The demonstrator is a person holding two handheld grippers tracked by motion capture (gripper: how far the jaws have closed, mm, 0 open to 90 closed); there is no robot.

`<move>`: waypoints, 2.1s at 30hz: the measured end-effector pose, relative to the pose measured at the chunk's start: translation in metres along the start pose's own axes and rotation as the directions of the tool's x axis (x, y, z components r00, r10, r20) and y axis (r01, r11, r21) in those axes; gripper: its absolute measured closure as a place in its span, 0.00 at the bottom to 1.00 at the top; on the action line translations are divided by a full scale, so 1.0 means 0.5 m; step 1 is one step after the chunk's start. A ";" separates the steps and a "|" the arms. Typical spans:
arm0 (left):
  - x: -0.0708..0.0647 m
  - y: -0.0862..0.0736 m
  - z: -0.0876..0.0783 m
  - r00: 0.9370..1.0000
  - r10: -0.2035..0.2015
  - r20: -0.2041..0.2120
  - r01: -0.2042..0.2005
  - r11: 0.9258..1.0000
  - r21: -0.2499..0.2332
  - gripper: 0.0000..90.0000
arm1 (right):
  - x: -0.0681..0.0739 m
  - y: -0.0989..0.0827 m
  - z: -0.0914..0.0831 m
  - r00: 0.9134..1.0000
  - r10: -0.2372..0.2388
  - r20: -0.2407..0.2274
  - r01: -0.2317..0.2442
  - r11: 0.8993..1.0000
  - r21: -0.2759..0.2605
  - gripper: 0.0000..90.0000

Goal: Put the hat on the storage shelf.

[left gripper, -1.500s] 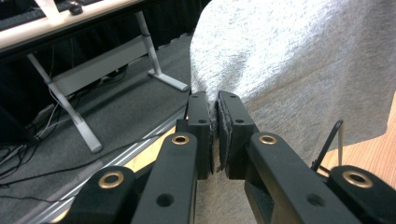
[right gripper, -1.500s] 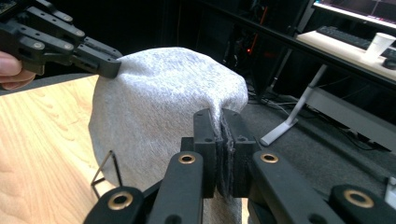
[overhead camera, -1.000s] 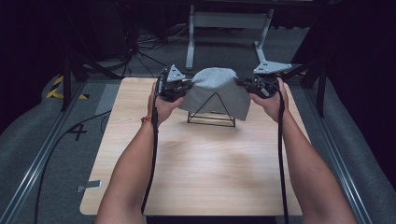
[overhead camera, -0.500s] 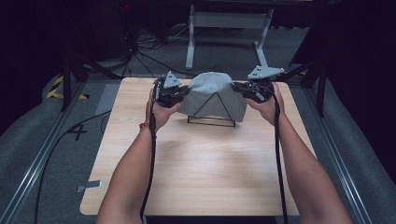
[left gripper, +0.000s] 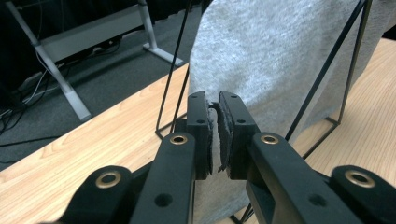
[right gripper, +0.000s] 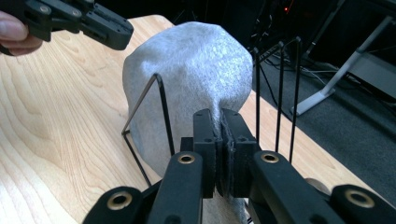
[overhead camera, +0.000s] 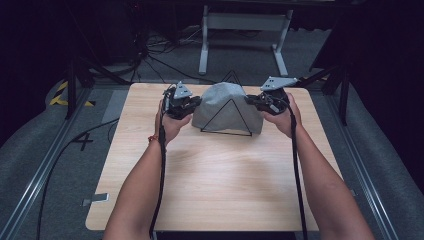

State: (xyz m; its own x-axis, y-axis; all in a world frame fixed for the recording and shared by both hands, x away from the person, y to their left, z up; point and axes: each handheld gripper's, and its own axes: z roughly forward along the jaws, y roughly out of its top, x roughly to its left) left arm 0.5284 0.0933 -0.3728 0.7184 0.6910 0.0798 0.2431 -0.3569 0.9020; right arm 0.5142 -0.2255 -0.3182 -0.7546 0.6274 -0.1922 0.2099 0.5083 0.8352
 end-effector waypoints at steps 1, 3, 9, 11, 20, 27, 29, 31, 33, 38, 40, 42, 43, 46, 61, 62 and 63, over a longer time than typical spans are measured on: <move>0.001 -0.002 -0.001 1.000 -0.002 0.004 0.002 1.000 0.006 0.93 | 0.001 -0.002 0.001 1.000 0.001 0.000 -0.001 1.000 0.001 0.95; 0.001 -0.005 0.000 1.000 0.000 0.000 0.000 1.000 0.005 0.93 | 0.002 -0.004 0.003 1.000 0.004 -0.001 -0.004 1.000 -0.001 0.95; -0.003 -0.010 -0.006 1.000 0.005 0.000 -0.005 1.000 0.010 0.91 | 0.005 -0.002 0.003 1.000 -0.001 0.018 0.001 1.000 0.000 0.90; -0.008 -0.010 -0.014 1.000 0.012 -0.001 -0.012 1.000 0.011 0.90 | 0.004 -0.001 0.000 0.999 0.005 0.034 -0.005 1.000 -0.006 0.83; -0.042 -0.026 -0.073 0.995 0.097 0.027 -0.099 0.994 0.050 0.74 | 0.009 0.005 -0.048 0.995 0.036 0.091 -0.033 0.999 -0.040 0.63; -0.088 -0.098 -0.143 0.993 0.109 0.050 -0.116 0.978 0.173 0.41 | 0.040 -0.037 -0.135 0.990 0.054 0.128 -0.048 0.998 -0.051 0.44; -0.100 -0.129 -0.166 0.995 0.073 0.075 -0.086 0.976 0.199 0.32 | 0.060 -0.079 -0.173 0.991 0.028 0.128 -0.026 0.999 -0.022 0.41; -0.119 -0.175 -0.199 0.993 0.077 0.085 -0.094 0.970 0.225 0.29 | 0.076 -0.133 -0.197 0.994 0.021 0.109 -0.022 1.000 0.012 0.39; -0.138 -0.219 -0.223 0.993 0.069 0.099 -0.092 0.963 0.253 0.28 | 0.091 -0.198 -0.213 0.993 0.026 0.117 -0.034 0.997 0.065 0.37; -0.167 -0.308 -0.261 0.991 0.074 0.115 -0.111 0.927 0.359 0.23 | 0.125 -0.353 -0.247 0.988 0.113 0.107 -0.130 0.978 0.162 0.36; -0.167 -0.325 -0.269 0.992 0.030 0.124 -0.073 0.932 0.355 0.20 | 0.134 -0.399 -0.258 0.981 0.173 0.090 -0.186 0.969 0.160 0.35; -0.166 -0.332 -0.272 0.993 0.019 0.120 -0.061 0.933 0.355 0.22 | 0.137 -0.431 -0.264 0.971 0.216 0.103 -0.231 0.959 0.163 0.34; -0.166 -0.335 -0.271 0.992 0.010 0.129 -0.056 0.933 0.355 0.22 | 0.138 -0.447 -0.266 0.966 0.231 0.117 -0.249 0.954 0.167 0.33; -0.164 -0.342 -0.266 0.987 -0.003 0.159 -0.052 0.939 0.340 0.21 | 0.134 -0.474 -0.271 0.955 0.255 0.149 -0.279 0.944 0.174 0.31; -0.151 -0.345 -0.253 0.986 -0.021 0.168 -0.034 0.946 0.323 0.16 | 0.118 -0.498 -0.272 0.931 0.302 0.204 -0.338 0.925 0.175 0.25; -0.150 -0.345 -0.253 0.986 -0.019 0.168 -0.037 0.946 0.323 0.16 | 0.118 -0.498 -0.272 0.931 0.302 0.205 -0.338 0.925 0.175 0.25; -0.150 -0.345 -0.253 0.986 -0.021 0.166 -0.035 0.945 0.324 0.16 | 0.118 -0.498 -0.272 0.931 0.302 0.205 -0.339 0.925 0.175 0.25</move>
State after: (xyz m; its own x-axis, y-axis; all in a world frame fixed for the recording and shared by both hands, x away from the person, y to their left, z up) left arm 0.3503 0.1825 -0.4805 0.8114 0.5844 -0.0105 0.4163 -0.5652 0.7123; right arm 0.3329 -0.3955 -0.4673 -0.5119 0.8584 -0.0320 0.5584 0.3608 0.7470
